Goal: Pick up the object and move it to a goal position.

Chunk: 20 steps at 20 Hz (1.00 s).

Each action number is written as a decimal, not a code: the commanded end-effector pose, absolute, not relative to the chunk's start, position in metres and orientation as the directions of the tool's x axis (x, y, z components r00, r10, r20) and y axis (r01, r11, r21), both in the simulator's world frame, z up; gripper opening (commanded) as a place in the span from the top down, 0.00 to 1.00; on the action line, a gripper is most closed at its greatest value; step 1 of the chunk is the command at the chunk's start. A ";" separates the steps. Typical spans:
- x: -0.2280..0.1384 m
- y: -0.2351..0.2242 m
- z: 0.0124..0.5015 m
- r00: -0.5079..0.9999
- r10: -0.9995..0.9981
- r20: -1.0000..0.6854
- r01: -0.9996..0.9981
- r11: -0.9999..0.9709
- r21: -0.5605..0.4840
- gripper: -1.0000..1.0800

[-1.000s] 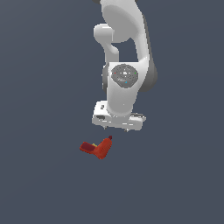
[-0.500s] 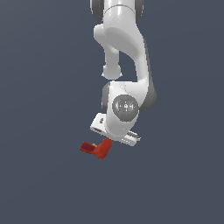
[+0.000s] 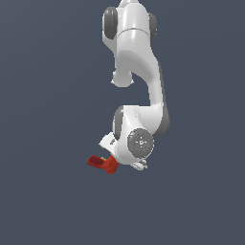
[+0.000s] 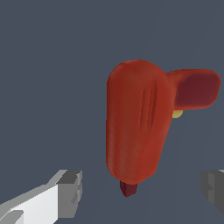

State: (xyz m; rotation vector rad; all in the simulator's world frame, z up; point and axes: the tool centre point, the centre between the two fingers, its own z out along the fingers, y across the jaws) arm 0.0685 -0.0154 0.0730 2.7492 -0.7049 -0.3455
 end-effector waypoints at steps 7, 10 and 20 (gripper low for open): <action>0.069 -0.020 0.058 0.816 -0.558 -0.151 -0.471 -0.792 0.388 0.00; 0.069 -0.020 0.057 0.813 -0.562 -0.150 -0.473 -0.789 0.392 0.00; 0.060 -0.026 0.036 0.814 -0.561 -0.150 -0.473 -0.790 0.391 0.00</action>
